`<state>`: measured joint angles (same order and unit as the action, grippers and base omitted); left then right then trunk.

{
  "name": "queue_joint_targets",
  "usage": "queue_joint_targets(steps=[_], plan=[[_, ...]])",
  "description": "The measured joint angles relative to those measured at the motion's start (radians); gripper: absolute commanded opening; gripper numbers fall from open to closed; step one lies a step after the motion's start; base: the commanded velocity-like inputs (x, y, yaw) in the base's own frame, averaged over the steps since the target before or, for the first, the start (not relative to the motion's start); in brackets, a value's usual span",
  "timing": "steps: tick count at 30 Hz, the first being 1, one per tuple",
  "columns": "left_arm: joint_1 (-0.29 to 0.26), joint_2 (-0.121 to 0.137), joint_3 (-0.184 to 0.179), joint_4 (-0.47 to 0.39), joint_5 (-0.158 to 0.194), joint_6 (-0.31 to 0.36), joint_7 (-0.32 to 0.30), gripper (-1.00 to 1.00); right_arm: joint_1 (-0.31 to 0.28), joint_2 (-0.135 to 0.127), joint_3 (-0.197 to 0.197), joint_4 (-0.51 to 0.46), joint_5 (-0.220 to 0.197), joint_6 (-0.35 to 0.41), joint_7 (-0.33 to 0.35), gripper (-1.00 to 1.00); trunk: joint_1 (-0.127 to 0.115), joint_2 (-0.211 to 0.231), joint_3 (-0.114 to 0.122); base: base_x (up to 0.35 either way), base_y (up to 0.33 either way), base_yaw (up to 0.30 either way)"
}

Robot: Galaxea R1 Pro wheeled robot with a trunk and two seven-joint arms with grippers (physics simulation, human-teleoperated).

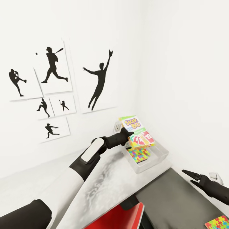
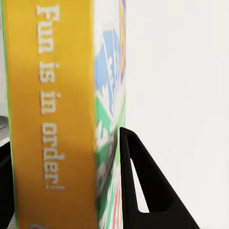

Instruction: Put all the toys in the child's room - the three board games (two on the bed and one on the table), the two jigsaw puzzles on the table, and the tennis ball on the table - inside the toy box on the table in the child's room.

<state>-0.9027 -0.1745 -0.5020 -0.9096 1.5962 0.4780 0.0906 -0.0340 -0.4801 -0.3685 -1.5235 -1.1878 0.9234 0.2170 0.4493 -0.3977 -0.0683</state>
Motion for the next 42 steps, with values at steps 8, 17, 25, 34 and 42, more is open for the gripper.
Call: queue_joint_targets(steps=[8, 17, 25, 34, 42], plan=[[0.0, 0.0, 0.003, 0.006, 0.001, 0.003, 0.0, -1.0, 0.0, 0.0, 0.0, 0.0, 0.001, 0.0, 0.0, 1.0, 0.0, 0.0, 0.001, 0.0, 0.0, -0.049], [0.0, 0.0, 0.005, 0.007, 0.0, 0.001, 0.0, -1.0, 0.0, 0.0, 0.0, 0.0, 0.002, -0.001, 0.0, 1.0, 0.0, 0.0, 0.001, 0.0, 0.0, 0.0], [0.0, 0.0, 0.014, 0.069, -0.008, 0.003, 0.003, -1.0, 0.0, 0.0, 0.0, 0.0, 0.002, -0.001, 0.0, 1.0, 0.0, 0.0, 0.001, 0.0, 0.0, 0.0], [-0.001, 0.0, 0.016, 0.135, -0.006, -0.027, 0.012, -1.0, 0.0, 0.0, 0.008, -0.024, 0.004, 0.0, 0.008, 1.0, 0.0, 0.0, 0.001, 0.0, 0.0, 0.0], [-0.001, 0.0, 0.008, 0.136, -0.011, -0.101, 0.018, -1.0, 0.0, 0.001, 0.054, -0.051, 0.006, 0.0, 0.018, 1.0, 0.0, 0.0, 0.001, 0.0, 0.0, 0.0]])
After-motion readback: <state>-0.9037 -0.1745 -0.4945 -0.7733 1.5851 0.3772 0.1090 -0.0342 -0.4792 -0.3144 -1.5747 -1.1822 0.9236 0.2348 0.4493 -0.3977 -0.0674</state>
